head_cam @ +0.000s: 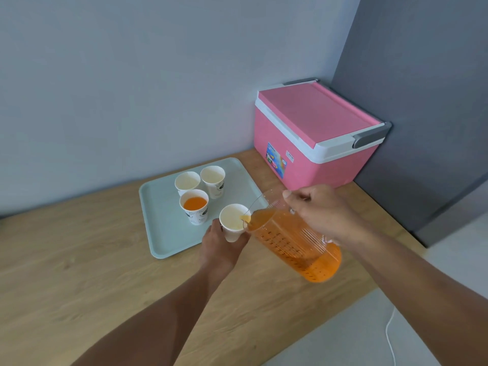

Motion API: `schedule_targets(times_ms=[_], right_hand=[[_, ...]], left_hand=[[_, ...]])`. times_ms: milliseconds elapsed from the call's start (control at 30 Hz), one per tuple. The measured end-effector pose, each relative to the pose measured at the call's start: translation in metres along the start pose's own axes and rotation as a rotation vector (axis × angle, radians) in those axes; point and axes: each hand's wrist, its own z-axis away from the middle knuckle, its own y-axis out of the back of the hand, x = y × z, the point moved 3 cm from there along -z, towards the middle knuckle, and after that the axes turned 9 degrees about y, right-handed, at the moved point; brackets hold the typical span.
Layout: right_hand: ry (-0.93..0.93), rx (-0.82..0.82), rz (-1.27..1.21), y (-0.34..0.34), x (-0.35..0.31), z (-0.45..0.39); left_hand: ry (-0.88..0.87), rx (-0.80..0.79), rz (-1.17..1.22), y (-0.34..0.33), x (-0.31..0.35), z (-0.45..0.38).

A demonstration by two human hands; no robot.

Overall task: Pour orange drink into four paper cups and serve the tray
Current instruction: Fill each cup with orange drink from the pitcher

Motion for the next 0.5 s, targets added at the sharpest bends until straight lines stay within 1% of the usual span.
schedule_targets(times_ms=[133,500], right_hand=[[0.022,-0.017,0.055,-0.009,-0.013,0.005],[0.019,-0.037,0.189,-0.021,-0.033,0.009]], left_hand=[[-0.028,-0.011,0.001,0.008,-0.006,0.004],[0.012,-0.017,0.012,0.019,-0.019,0.012]])
